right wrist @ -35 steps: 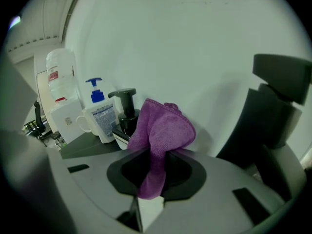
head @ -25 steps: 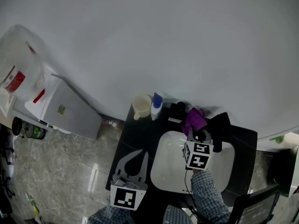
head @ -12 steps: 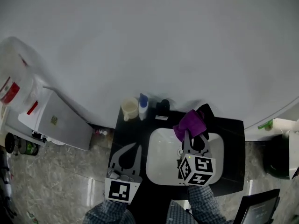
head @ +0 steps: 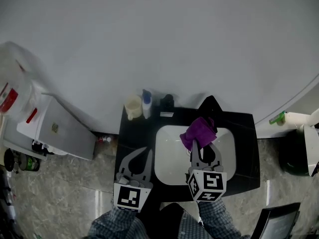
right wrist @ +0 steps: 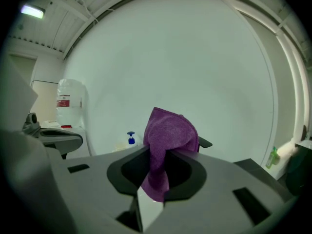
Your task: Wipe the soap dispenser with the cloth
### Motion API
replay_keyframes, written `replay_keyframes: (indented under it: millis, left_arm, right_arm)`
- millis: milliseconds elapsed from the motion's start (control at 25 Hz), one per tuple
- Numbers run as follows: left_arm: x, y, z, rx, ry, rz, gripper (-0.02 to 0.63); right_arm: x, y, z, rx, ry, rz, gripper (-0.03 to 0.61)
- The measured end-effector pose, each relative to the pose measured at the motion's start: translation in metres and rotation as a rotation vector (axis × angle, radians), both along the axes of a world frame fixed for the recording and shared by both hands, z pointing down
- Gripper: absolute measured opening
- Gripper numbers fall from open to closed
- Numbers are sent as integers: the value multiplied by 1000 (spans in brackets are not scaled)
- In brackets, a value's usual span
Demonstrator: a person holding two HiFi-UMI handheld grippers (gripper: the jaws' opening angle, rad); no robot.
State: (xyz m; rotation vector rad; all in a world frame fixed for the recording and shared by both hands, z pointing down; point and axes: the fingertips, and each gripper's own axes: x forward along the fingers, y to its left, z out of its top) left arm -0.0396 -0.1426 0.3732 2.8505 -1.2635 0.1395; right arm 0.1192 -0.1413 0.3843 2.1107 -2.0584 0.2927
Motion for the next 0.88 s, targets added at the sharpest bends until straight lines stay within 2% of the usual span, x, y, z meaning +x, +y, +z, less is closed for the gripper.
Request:
replay_keyframes:
  millis: [320,440,560,680,760,880]
  left_arm:
    - [9,41,-15,32,-6,-2,2]
    - [16,73,-13,33,-17,1,2]
    - [23,116,-3,16,-63,10,2]
    - [30,153,-9,52,-20,-7,2]
    - [31,178,-9,46,1,-23,2]
    - [31,209,-10,51,-15,-31,2]
  right_arm:
    - [-2,49,-10,52,22,-33,78]
    - [3,79,-10,64,8,-39,78]
    - [4,118,-8,67,7,-60,78]
    - [7,154,-8,78,5,-72,78]
    - [6,179,-7,79,5,-86,78]
    - [3,211,-7,76,-1,-103,78]
